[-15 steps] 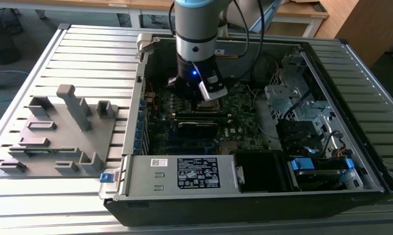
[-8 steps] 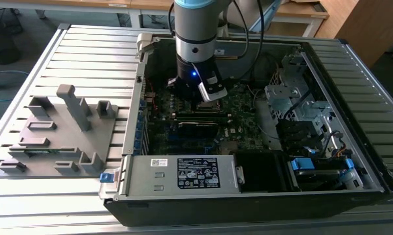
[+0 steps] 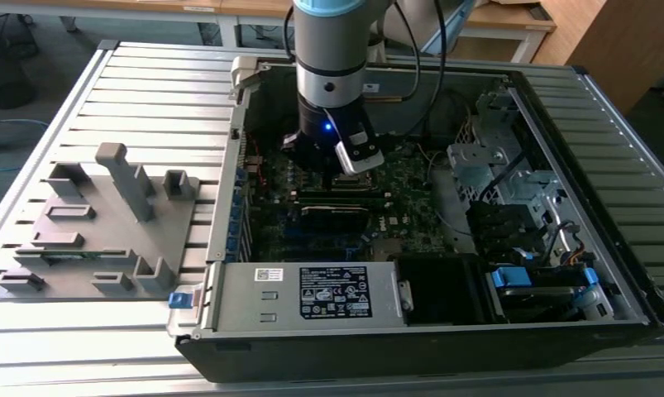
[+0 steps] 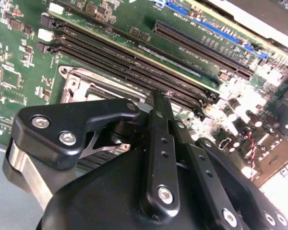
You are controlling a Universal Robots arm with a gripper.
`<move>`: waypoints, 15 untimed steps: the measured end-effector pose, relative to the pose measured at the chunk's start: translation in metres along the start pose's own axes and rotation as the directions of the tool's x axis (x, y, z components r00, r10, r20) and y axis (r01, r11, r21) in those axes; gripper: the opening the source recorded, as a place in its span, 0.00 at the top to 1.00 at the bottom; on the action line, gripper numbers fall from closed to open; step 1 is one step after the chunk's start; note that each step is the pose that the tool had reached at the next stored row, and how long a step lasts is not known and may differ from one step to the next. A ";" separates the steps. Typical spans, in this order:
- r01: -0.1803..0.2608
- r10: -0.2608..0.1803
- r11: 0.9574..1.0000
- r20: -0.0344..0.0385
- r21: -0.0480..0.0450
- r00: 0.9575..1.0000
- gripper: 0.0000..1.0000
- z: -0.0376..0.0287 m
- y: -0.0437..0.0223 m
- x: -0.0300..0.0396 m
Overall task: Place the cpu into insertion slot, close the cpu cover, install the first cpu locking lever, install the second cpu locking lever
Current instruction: 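Install the second cpu locking lever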
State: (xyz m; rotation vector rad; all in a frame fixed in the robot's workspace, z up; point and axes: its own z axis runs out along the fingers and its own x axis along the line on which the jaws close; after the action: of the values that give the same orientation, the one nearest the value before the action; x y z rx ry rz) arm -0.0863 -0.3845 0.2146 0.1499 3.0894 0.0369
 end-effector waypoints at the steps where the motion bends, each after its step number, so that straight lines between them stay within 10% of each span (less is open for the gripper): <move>1: 0.000 0.000 1.000 0.000 0.000 1.000 0.90 0.0000 -0.0006 0.0000; 15: -0.001 0.001 1.000 -0.001 -0.011 1.000 0.90 0.0028 -0.0029 0.0014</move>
State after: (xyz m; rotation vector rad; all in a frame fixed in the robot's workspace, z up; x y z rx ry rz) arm -0.0877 -0.3872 0.2116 0.1506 3.0897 0.0539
